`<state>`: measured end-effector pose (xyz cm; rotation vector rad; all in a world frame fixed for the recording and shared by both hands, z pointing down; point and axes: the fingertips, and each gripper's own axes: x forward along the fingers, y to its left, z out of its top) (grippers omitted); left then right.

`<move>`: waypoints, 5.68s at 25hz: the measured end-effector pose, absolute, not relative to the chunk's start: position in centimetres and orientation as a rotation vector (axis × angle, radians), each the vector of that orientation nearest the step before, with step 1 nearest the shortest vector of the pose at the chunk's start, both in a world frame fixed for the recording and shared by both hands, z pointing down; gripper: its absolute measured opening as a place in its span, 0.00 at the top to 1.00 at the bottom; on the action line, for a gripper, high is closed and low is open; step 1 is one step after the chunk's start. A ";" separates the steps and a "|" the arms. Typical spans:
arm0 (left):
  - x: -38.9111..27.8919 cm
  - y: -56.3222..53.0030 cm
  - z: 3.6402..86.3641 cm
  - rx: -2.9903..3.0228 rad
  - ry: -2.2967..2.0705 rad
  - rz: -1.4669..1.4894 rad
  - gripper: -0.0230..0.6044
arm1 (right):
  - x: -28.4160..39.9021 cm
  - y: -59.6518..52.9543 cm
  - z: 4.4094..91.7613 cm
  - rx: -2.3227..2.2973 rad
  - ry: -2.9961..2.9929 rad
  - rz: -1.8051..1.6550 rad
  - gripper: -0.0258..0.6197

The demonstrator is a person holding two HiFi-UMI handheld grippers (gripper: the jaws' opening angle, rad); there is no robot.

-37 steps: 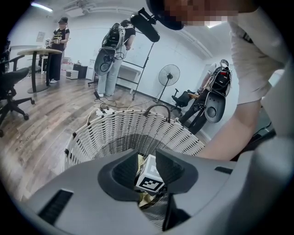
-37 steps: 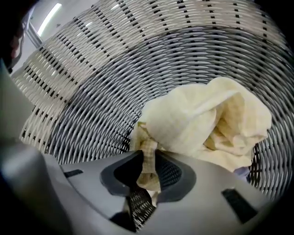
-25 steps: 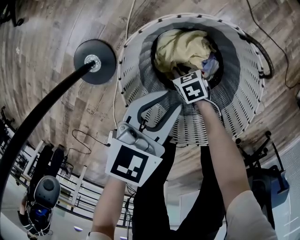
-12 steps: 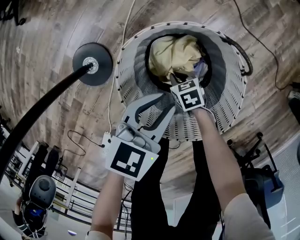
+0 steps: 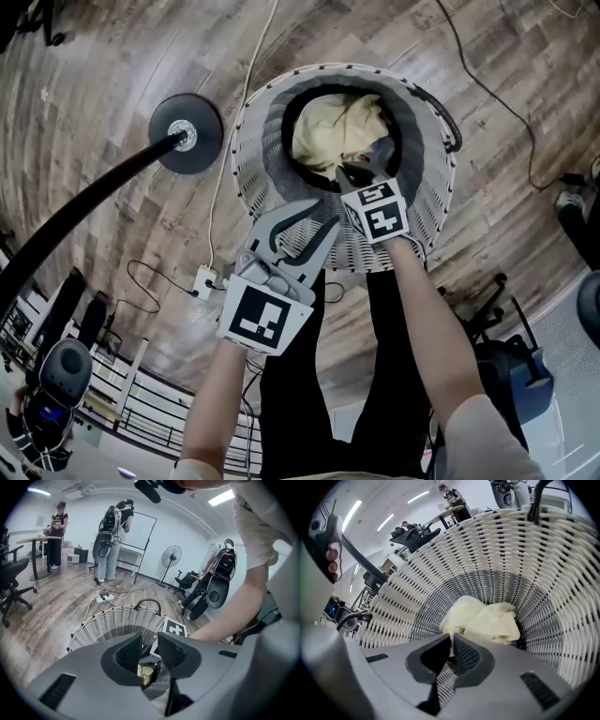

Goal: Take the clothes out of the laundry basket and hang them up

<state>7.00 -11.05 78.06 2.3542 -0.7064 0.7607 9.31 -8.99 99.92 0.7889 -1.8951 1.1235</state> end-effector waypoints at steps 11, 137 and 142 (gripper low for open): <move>8.3 -8.4 74.0 2.317 -0.745 0.756 0.78 | 12.1 -8.9 90.6 0.755 -2.004 1.100 0.93; -18.6 -0.4 14.9 2.373 -1.863 -0.092 0.92 | -2.0 -13.0 23.6 0.810 -2.776 0.263 0.91; -20.1 -0.2 12.4 2.383 -1.911 -0.128 0.92 | -3.6 -10.8 25.1 0.751 -2.763 0.276 0.86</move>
